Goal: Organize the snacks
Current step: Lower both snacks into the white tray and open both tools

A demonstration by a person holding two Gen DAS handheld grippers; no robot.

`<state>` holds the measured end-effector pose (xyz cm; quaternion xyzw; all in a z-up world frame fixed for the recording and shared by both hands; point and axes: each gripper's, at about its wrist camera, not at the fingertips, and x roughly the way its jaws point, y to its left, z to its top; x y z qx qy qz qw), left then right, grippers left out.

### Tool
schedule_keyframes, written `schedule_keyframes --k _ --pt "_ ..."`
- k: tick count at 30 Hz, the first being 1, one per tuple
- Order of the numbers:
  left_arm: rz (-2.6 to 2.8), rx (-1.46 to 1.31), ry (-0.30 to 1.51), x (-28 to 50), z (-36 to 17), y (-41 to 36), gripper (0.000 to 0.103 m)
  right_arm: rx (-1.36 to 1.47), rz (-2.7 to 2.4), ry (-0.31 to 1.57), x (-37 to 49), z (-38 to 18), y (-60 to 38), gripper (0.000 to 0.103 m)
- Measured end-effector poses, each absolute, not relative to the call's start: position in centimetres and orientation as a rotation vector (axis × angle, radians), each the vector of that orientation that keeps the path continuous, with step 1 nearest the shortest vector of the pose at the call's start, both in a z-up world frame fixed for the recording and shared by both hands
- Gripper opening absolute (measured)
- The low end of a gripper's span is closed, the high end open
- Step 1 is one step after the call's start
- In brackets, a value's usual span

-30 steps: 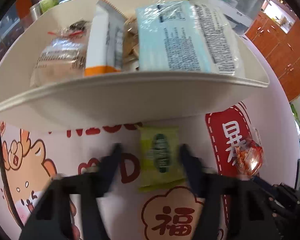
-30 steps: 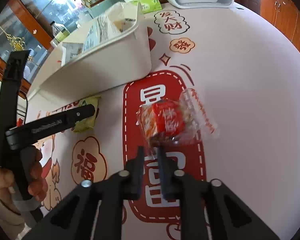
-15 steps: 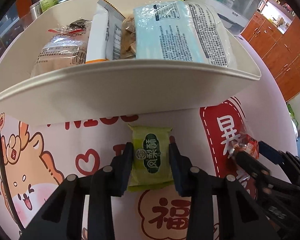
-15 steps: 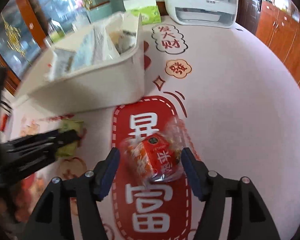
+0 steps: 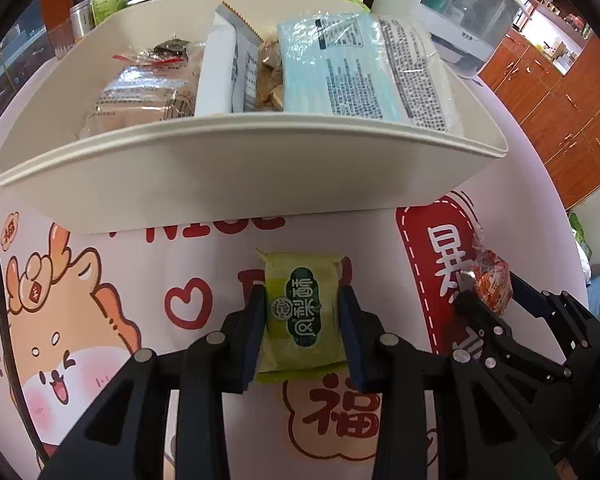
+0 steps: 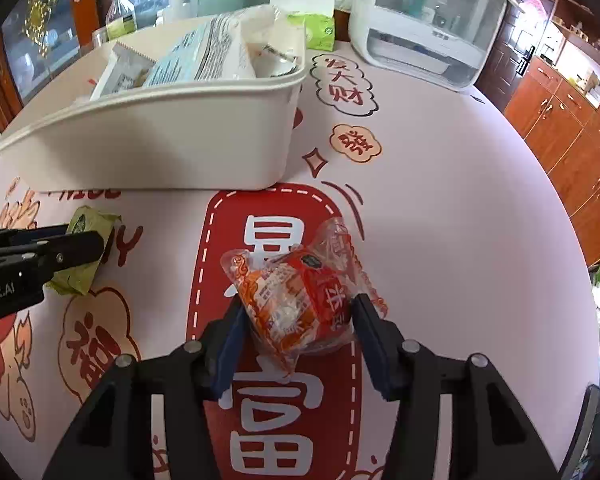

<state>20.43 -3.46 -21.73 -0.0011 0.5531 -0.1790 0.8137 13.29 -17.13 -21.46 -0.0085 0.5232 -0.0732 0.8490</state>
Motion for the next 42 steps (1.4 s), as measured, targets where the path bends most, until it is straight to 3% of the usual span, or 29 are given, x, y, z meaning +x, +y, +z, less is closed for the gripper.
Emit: schedule_keyframes --k 13,27,34,42 --pt "-0.428 0.006 1.05 18.5 -11.2 -1.0 0.034 0.066 -0.018 0.893 12.9 -10.6 -15.6 0.053" --pt "-0.296 0.065 0.845 26.2 0.1 1.6 0.034 0.043 0.109 0.715 18.6 0.2 -13.1 0.053" --pt "-0.243 0.041 0.83 30.9 1.2 2.8 0.034 0.081 0.109 0.728 24.0 1.5 -13.0 0.054" --pt "-0.205 0.032 0.865 35.5 -1.2 2.3 0.034 0.113 0.083 0.809 29.0 -0.8 -12.8 0.056"
